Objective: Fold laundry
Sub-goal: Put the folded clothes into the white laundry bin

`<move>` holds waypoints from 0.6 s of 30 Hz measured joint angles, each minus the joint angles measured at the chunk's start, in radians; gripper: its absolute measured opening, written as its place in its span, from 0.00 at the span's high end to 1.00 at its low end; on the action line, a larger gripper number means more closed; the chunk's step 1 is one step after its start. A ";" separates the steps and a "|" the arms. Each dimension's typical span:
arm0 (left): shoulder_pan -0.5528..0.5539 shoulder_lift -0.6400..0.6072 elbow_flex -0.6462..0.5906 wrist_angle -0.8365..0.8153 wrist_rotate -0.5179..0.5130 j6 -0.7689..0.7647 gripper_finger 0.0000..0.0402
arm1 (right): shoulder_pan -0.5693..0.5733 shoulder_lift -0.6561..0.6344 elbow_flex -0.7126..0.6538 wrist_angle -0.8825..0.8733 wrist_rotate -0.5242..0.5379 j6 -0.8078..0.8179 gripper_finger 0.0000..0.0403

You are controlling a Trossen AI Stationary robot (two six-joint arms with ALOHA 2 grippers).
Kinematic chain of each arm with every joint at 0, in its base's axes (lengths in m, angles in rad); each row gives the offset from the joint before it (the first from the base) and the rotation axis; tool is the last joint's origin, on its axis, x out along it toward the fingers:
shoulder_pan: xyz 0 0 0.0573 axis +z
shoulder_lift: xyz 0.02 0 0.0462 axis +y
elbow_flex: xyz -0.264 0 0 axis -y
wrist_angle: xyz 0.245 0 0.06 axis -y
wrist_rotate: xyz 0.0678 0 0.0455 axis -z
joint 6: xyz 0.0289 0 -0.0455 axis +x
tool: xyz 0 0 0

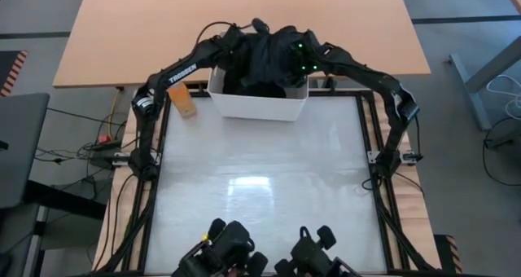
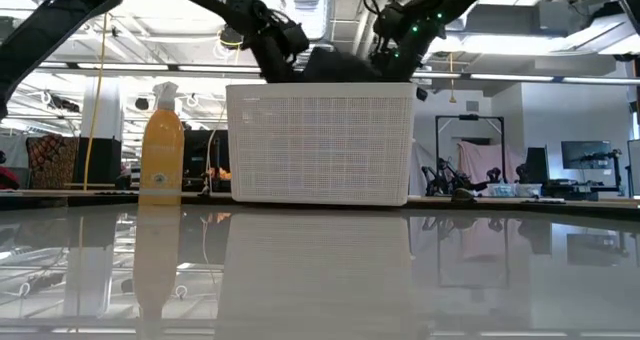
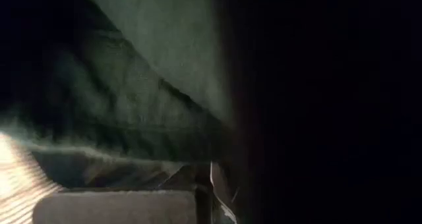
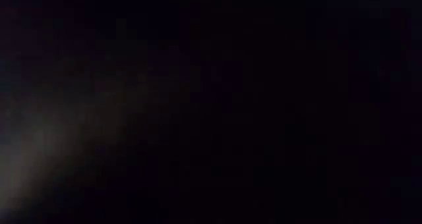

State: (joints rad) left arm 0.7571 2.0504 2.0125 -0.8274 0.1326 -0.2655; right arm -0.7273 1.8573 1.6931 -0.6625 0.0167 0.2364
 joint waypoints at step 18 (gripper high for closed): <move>-0.019 -0.007 0.346 -0.422 -0.464 0.241 0.88 | 0.006 -0.004 -0.004 -0.055 0.148 -0.091 0.82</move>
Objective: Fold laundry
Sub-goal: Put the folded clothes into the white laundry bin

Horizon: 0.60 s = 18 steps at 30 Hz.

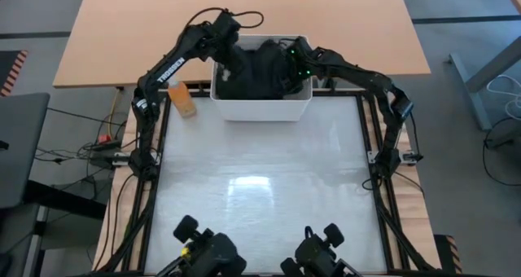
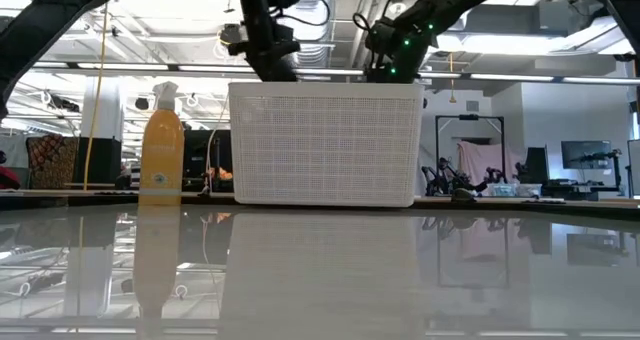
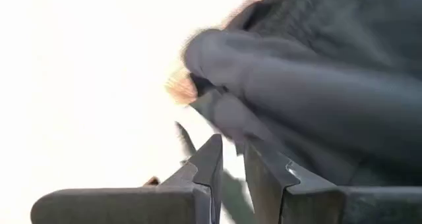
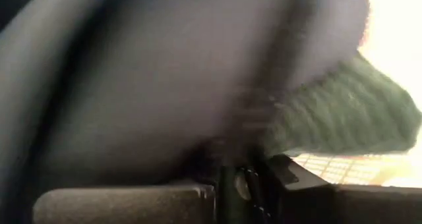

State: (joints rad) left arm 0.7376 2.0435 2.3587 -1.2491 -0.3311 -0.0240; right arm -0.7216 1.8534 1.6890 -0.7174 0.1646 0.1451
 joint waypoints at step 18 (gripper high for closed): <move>-0.063 -0.017 -0.094 0.241 0.343 0.093 0.89 | -0.007 0.005 0.132 -0.107 0.011 -0.064 0.81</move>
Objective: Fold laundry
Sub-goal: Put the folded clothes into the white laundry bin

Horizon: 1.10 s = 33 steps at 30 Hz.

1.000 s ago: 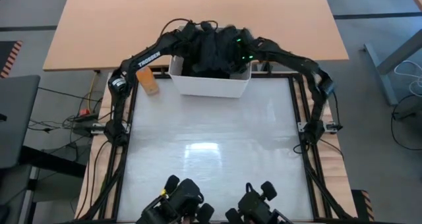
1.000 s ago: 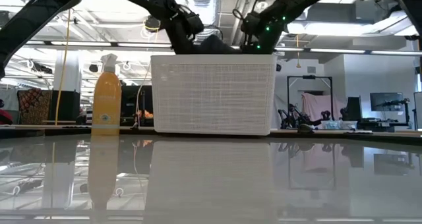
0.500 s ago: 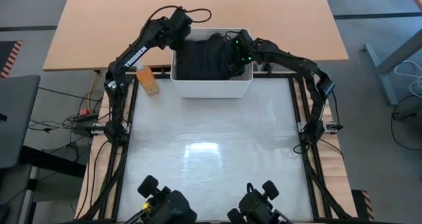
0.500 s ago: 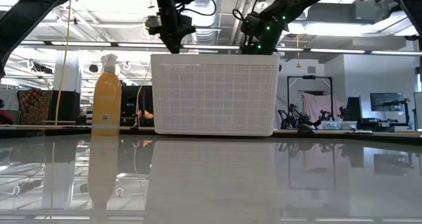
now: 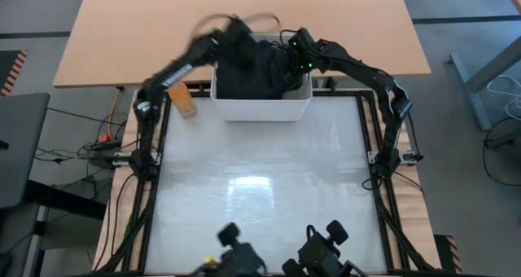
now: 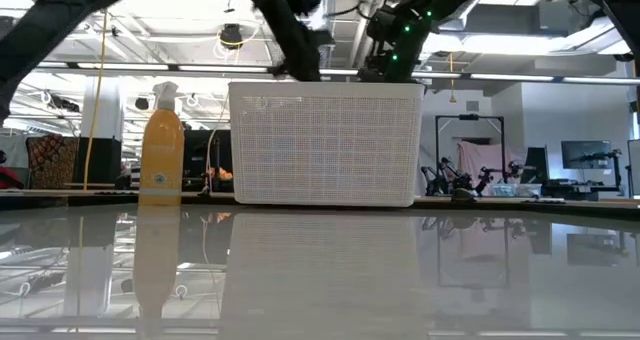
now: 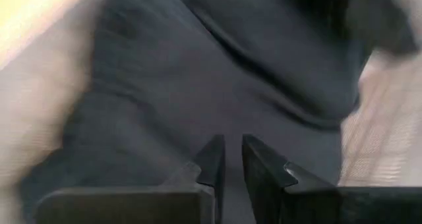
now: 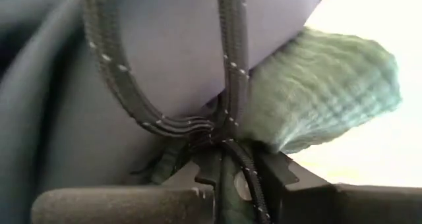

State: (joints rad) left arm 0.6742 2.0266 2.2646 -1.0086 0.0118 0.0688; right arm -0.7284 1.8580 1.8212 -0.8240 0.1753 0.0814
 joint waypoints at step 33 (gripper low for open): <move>-0.073 0.167 -0.099 0.223 -0.201 -0.001 1.00 | -0.156 -0.068 0.296 -0.456 -0.226 -0.178 0.27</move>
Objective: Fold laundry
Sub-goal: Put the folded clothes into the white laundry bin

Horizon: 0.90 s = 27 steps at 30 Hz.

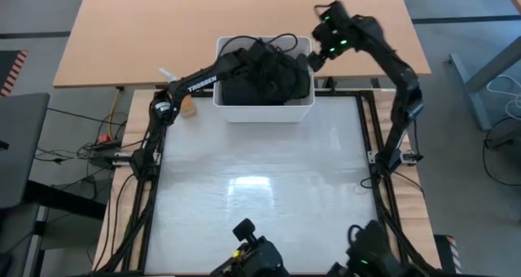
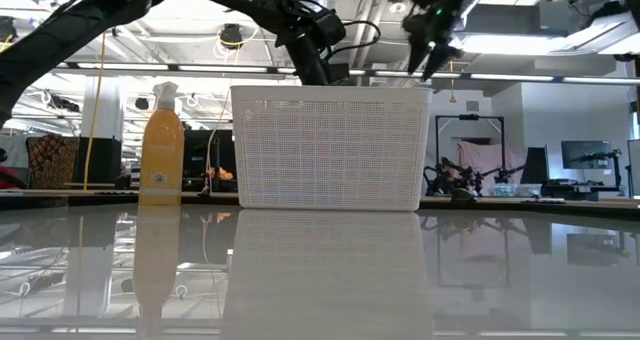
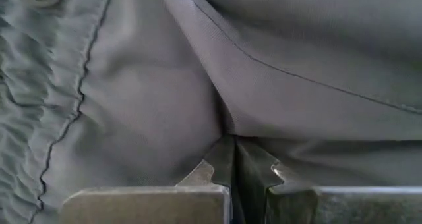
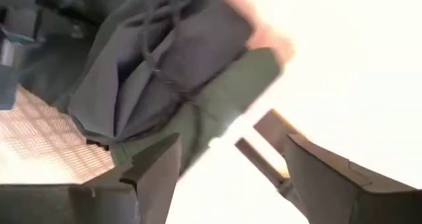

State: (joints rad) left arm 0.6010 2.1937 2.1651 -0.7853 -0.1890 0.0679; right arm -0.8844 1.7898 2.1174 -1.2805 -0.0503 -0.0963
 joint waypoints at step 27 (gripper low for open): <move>-0.168 -0.929 -0.685 0.108 0.076 -0.110 1.00 | 0.269 0.055 -0.454 0.766 -0.018 0.020 0.89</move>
State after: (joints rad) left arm 0.4333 1.2643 1.4806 -0.6772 -0.1130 -0.0426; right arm -0.6156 1.8452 1.6630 -0.5147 -0.0682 -0.0764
